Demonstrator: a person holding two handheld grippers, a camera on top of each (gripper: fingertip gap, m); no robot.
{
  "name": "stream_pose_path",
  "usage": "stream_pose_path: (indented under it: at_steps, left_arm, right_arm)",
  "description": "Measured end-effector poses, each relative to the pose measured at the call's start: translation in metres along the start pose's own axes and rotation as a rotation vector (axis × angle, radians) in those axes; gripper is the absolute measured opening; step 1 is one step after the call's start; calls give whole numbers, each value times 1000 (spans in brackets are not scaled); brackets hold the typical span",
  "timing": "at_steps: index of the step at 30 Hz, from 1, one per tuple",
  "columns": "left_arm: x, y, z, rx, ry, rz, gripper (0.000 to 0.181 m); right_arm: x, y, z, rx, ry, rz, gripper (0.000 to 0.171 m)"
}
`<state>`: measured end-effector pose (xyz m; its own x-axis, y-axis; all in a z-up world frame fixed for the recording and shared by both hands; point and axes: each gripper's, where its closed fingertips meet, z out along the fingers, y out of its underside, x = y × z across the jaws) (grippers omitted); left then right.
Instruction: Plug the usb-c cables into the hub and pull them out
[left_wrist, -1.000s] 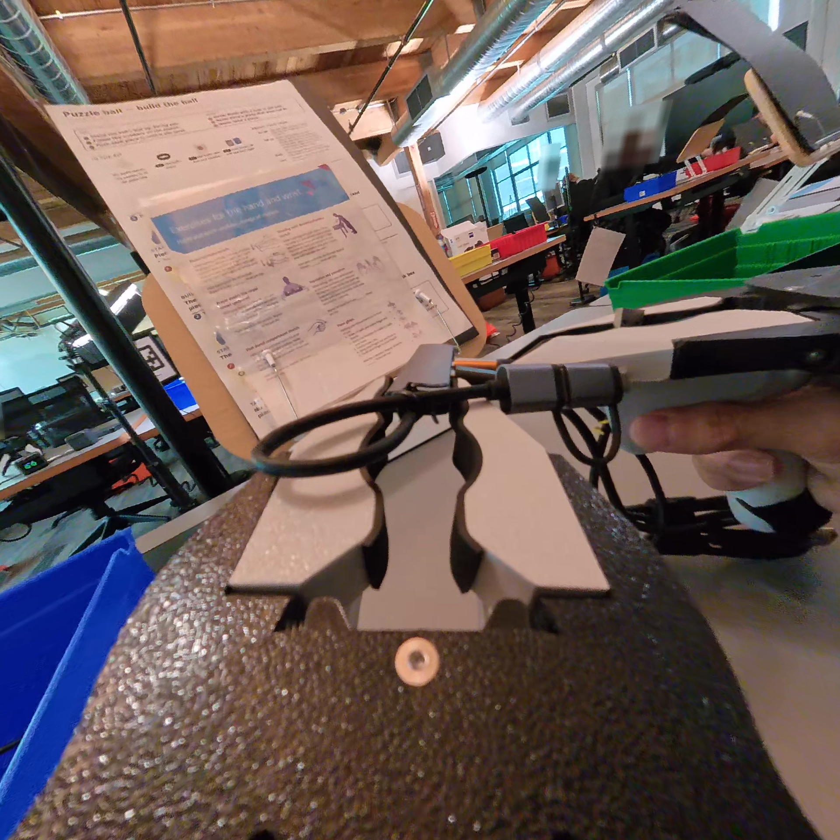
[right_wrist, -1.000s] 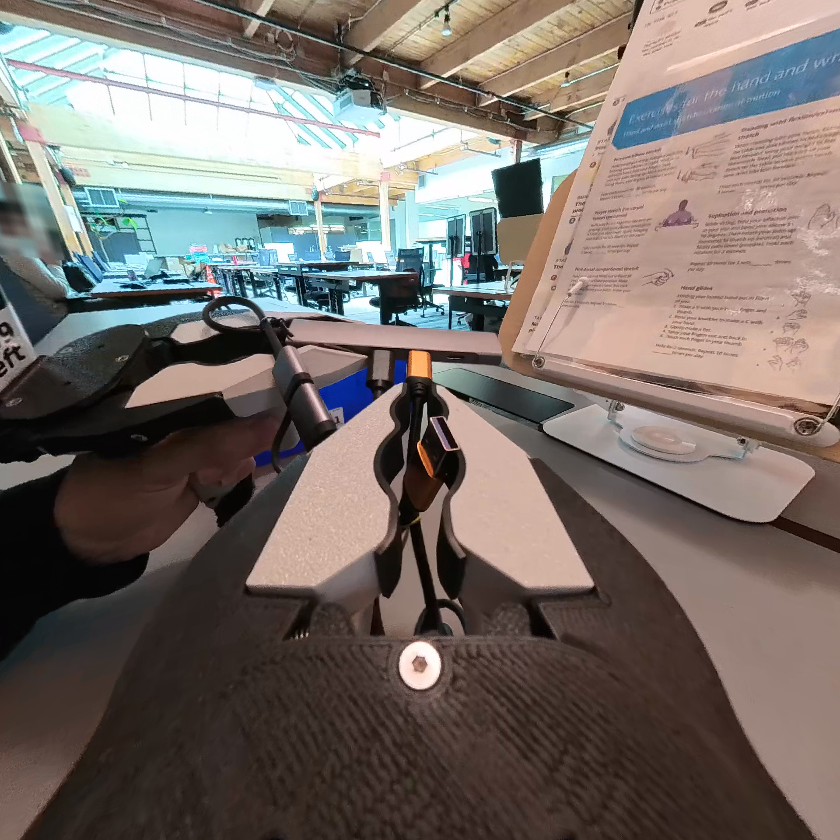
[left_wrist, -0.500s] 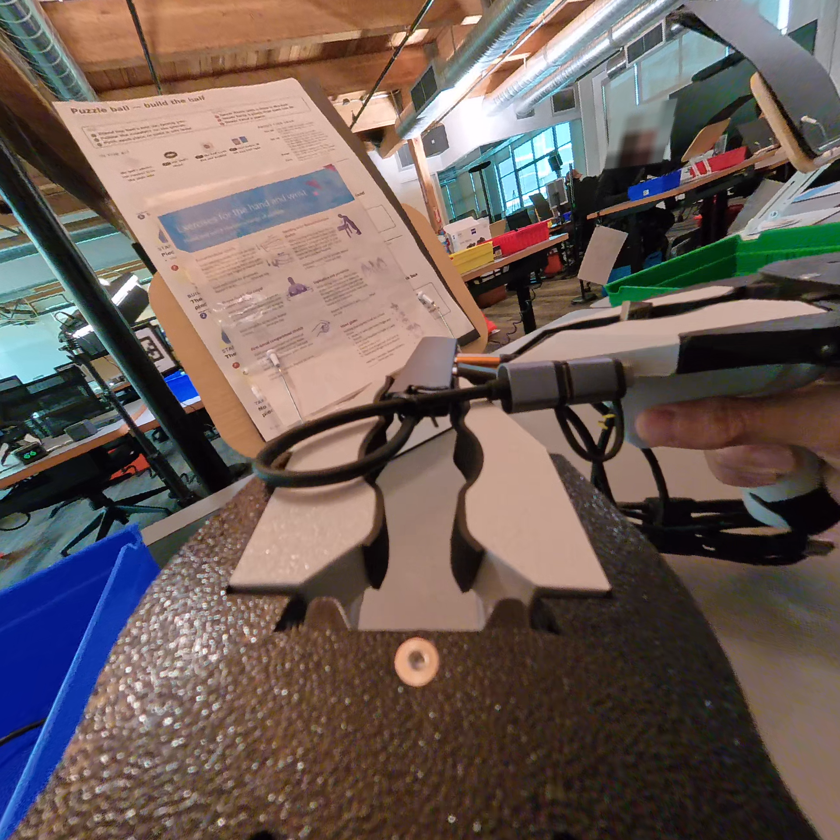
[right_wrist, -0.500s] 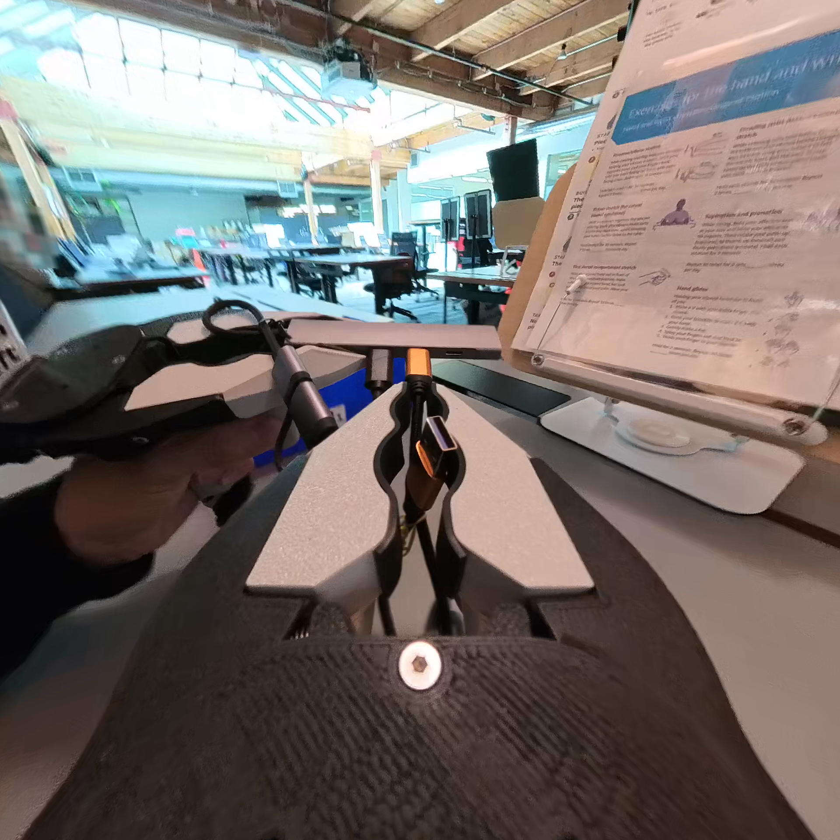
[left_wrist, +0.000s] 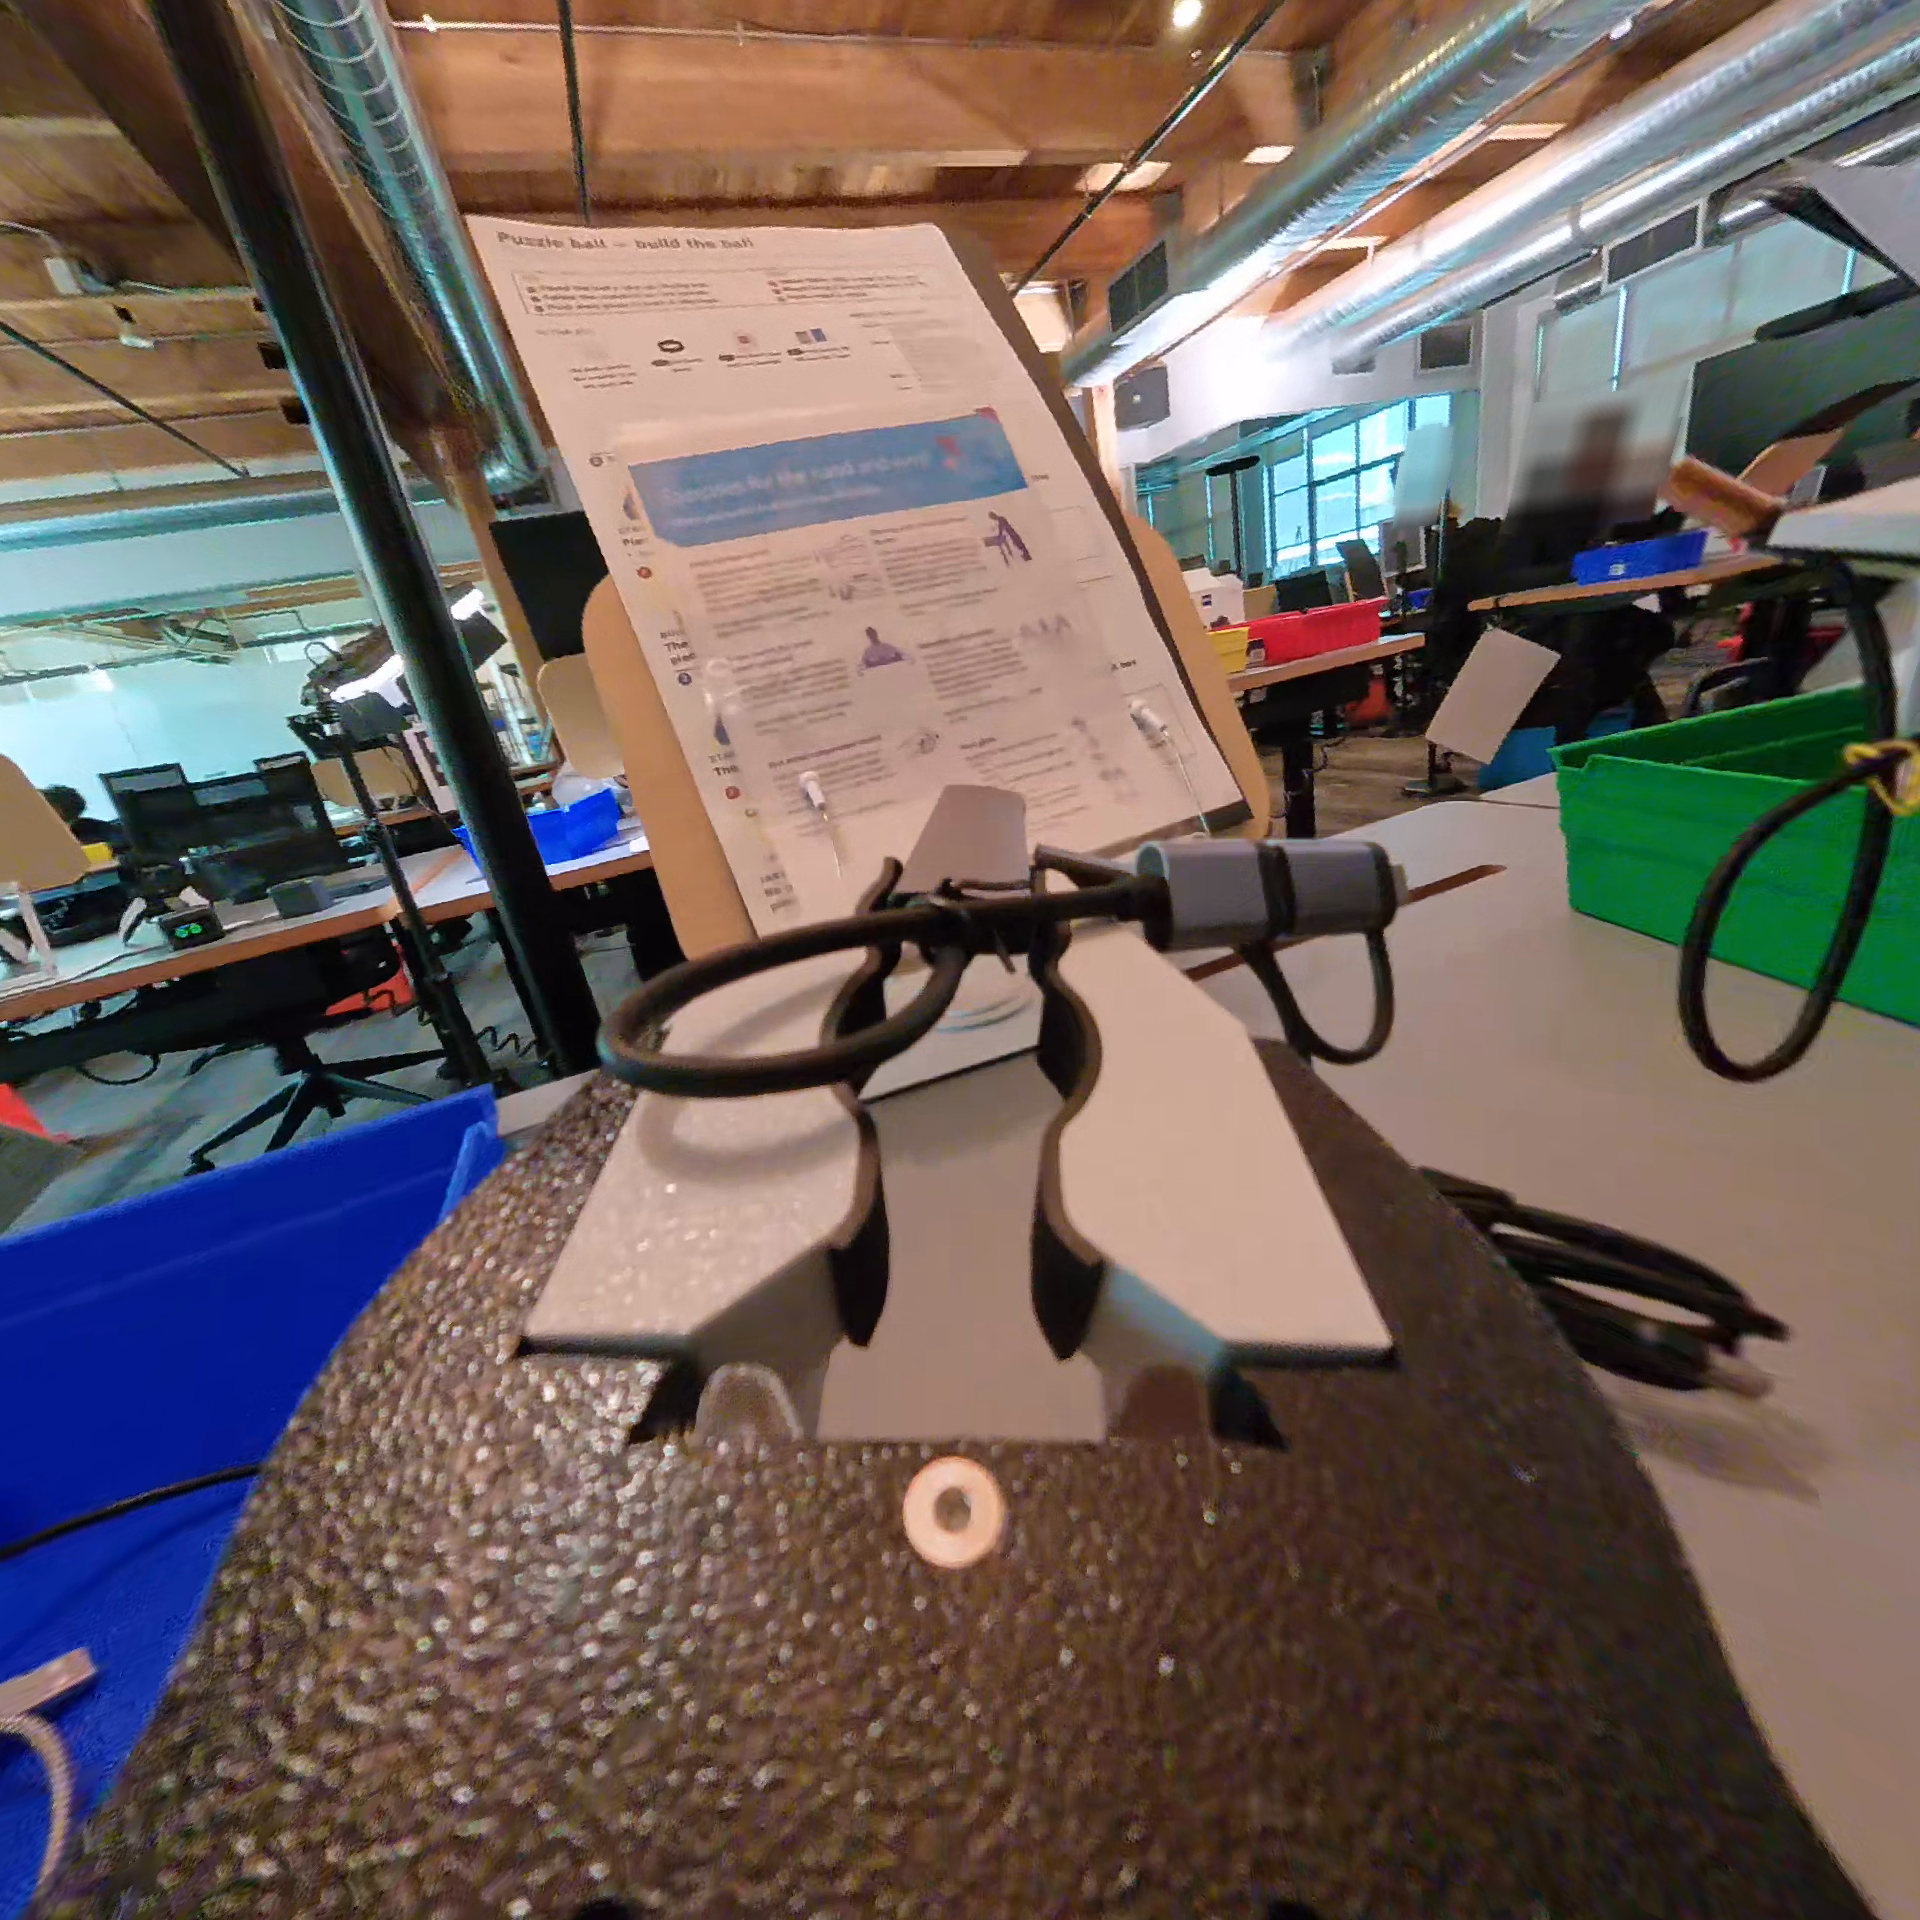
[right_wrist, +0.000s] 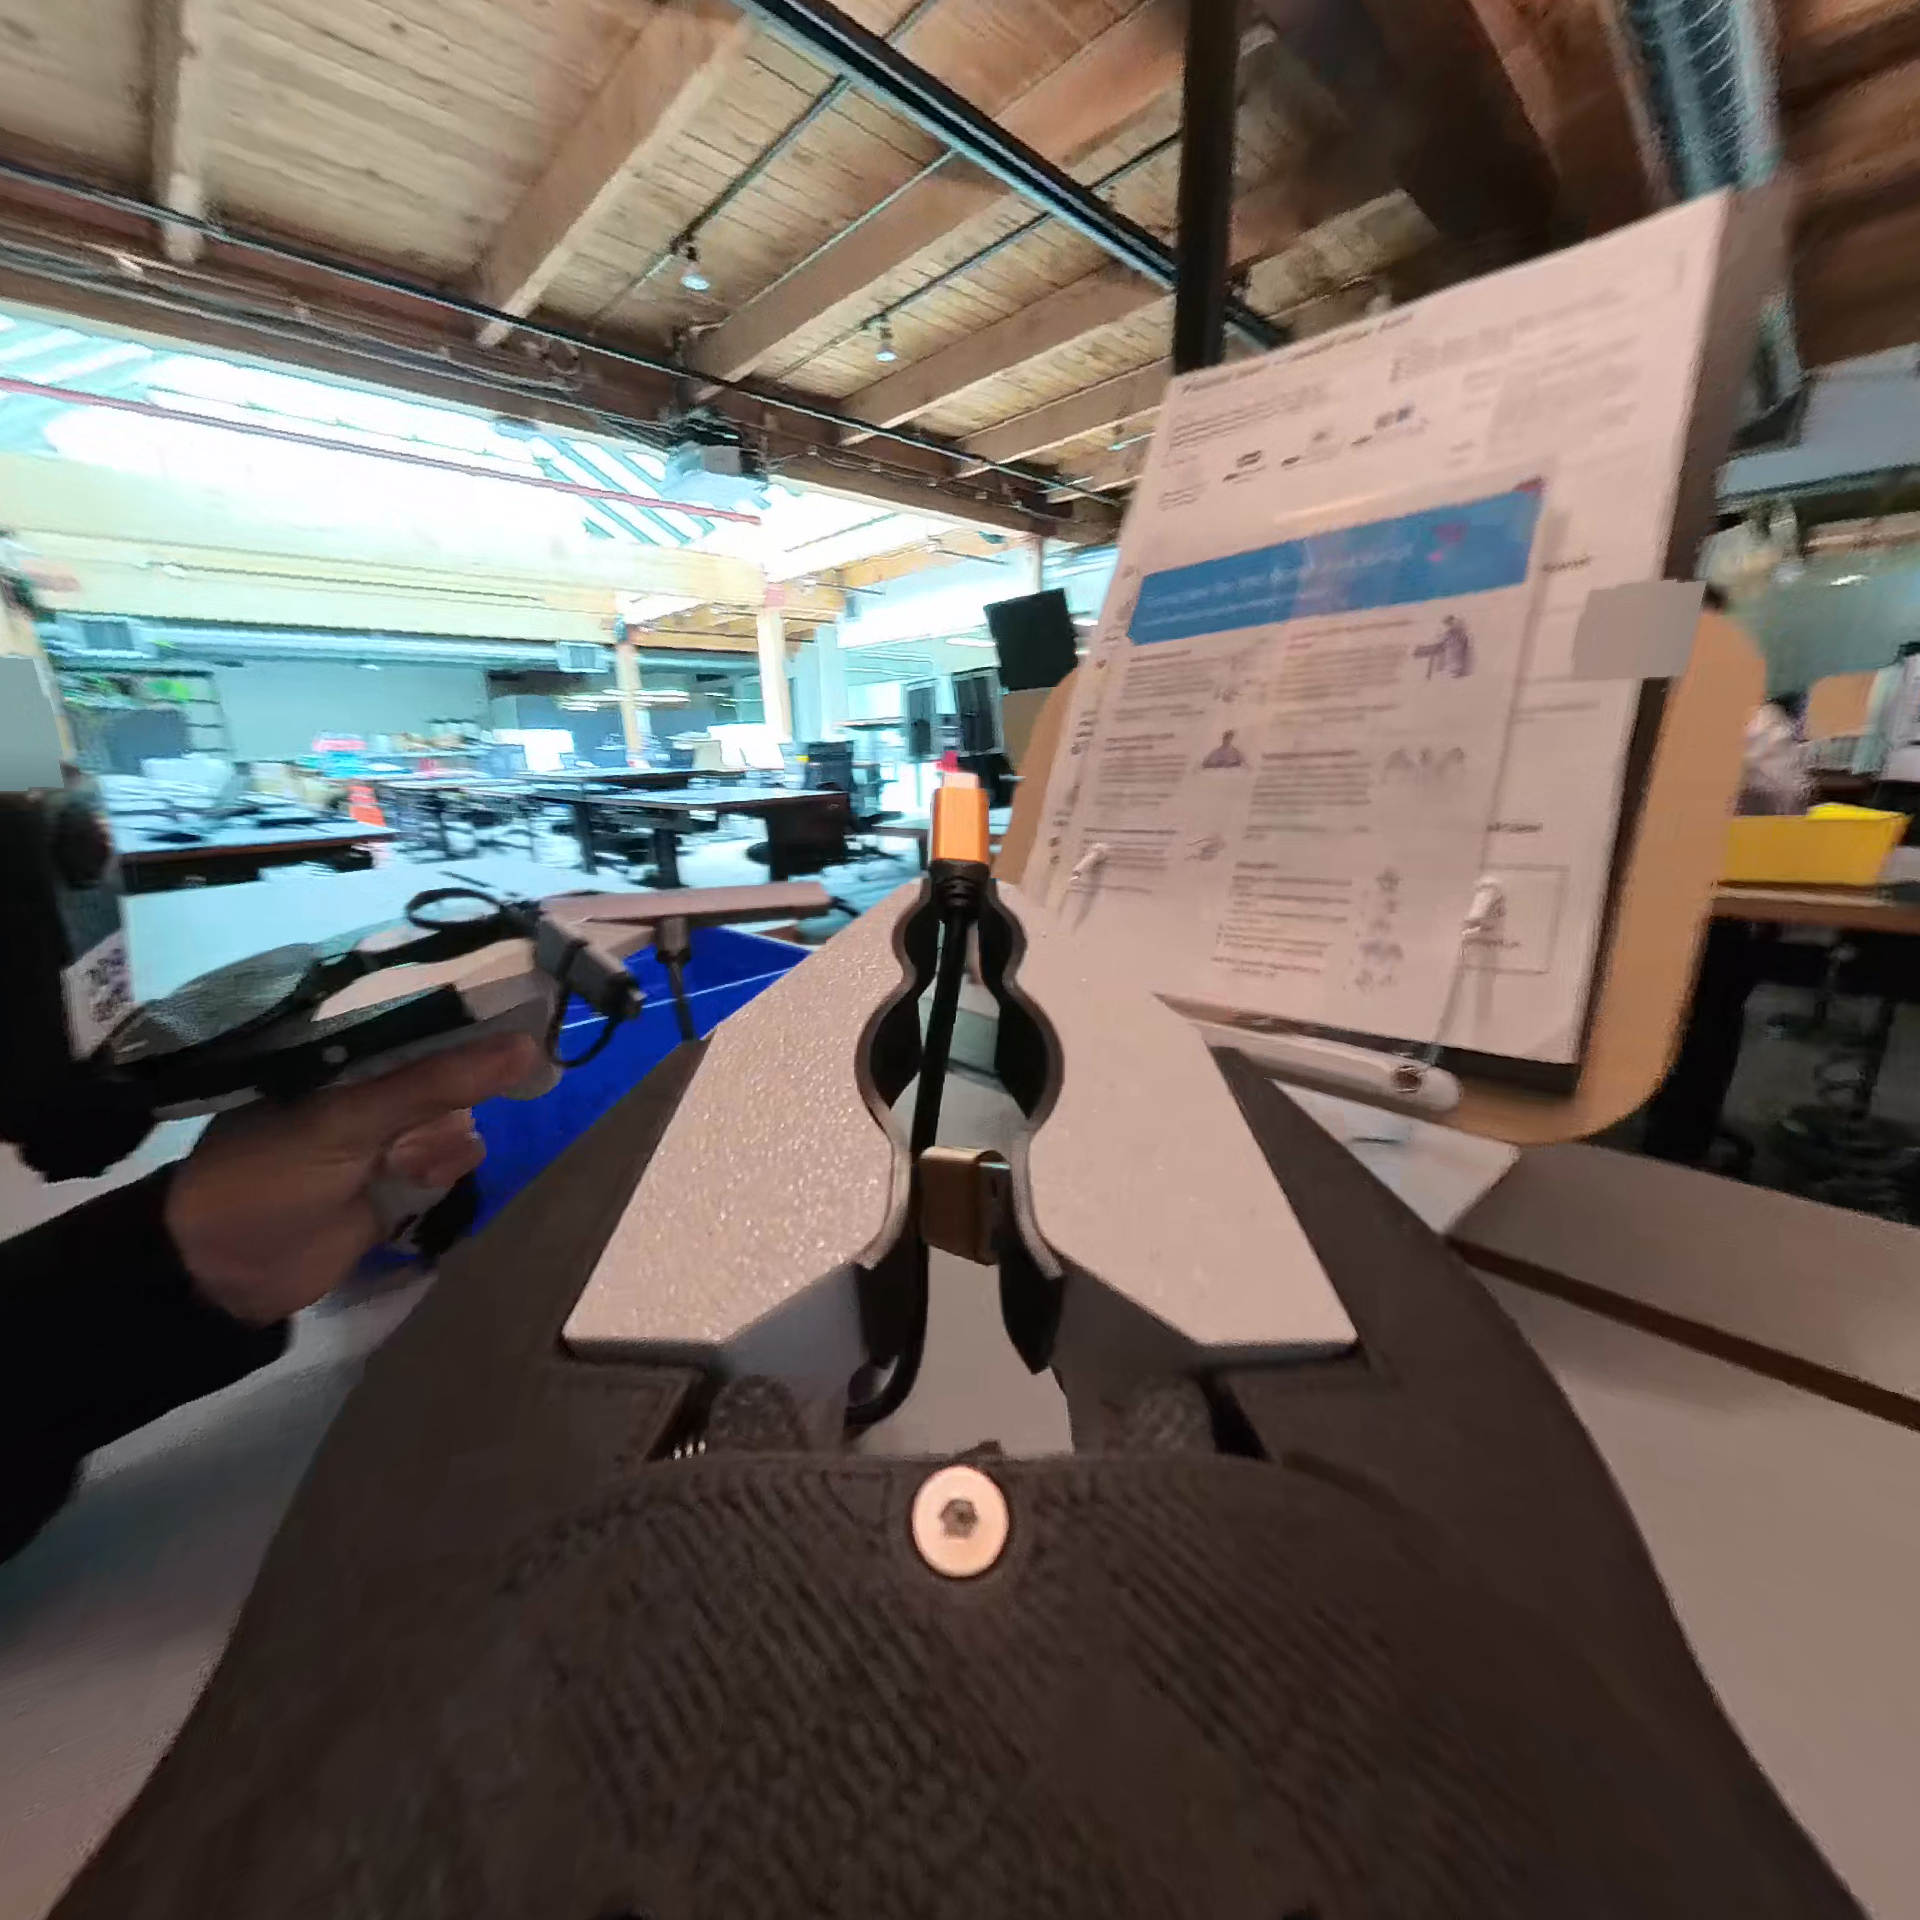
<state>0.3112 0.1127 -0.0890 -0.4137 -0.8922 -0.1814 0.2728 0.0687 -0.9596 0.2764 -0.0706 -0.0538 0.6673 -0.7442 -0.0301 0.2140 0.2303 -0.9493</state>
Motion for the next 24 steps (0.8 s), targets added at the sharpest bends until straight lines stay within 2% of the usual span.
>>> stream_pose_path:
  at_steps: [2,4,6,7,11,16,20,21,22,24]
  left_arm:
    - [7,3,1,-6,41,-6,21]
    - [10,6,2,-18,53,-3,21]
    - [15,5,3,-17,76,2,21]
    - [17,5,3,-18,86,2,21]
    - [23,8,5,-30,106,1,21]
    - [27,8,5,-29,135,-25,21]
    - [28,11,6,-39,141,-11,21]
    - [28,12,6,-41,140,-12,21]
    - [28,12,6,-42,141,-16,21]
    - [26,14,6,-46,139,-24,21]
  right_arm:
    - [16,-18,-16,-11,115,-77,7]
    - [50,-44,-48,-45,325,-185,6]
    - [91,-62,-89,-154,528,-308,6]
    - [106,-63,-106,-236,561,-353,6]
    - [159,-33,-160,-620,547,-467,7]
    - [192,29,-208,-1071,373,-576,7]
    - [195,50,-205,-1210,238,-678,7]
    - [195,53,-204,-1237,223,-673,13]
    - [198,53,-205,-1266,236,-668,29]
    - [206,43,-198,-1246,296,-688,40]
